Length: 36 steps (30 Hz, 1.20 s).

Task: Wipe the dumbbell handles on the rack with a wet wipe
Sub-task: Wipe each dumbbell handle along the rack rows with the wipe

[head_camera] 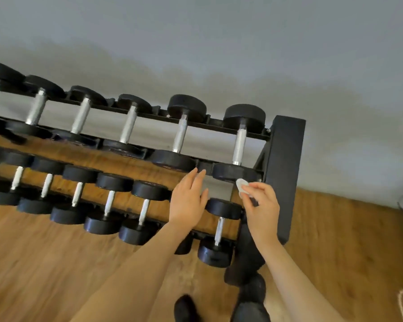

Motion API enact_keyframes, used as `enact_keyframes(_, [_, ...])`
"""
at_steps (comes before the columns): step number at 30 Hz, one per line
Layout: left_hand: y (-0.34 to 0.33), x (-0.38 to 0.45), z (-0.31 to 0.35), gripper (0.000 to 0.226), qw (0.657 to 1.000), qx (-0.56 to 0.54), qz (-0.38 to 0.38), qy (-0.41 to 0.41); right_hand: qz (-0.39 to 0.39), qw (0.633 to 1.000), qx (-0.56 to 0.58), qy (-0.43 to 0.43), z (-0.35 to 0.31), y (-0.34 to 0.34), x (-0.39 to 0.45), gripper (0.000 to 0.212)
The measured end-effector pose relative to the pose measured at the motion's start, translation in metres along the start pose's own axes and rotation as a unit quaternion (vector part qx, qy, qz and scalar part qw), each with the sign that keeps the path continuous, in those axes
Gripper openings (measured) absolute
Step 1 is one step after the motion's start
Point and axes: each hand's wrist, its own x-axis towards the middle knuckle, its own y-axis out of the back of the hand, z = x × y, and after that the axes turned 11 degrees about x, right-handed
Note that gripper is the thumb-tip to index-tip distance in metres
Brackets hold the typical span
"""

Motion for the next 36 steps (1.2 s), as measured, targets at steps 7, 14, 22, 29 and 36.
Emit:
enact_keyframes(7, [0.005,-0.033,-0.029,0.049,1.0,-0.012,-0.002,-0.013,-0.004,0.999,-0.021,-0.034,0.001,-0.025,-0.06,0.019])
enact_keyframes(14, [0.003,-0.063,-0.052,0.048,0.999,0.028,-0.017,-0.036,0.005,0.998,0.009,-0.065,-0.001,-0.042,-0.094,0.016])
enact_keyframes(22, [-0.02,-0.056,-0.071,0.047,0.993,0.033,-0.03,-0.11,0.052,0.994,-0.034,-0.092,0.016,-0.057,-0.128,0.017])
enact_keyframes(29, [-0.045,-0.027,-0.105,0.048,0.968,0.052,-0.081,-0.232,0.156,0.976,-0.068,-0.139,0.026,-0.102,-0.145,0.014])
enact_keyframes(36, [-0.11,-0.015,-0.153,0.05,0.947,0.074,-0.075,-0.303,0.192,0.961,-0.029,-0.196,0.07,-0.152,-0.177,0.02])
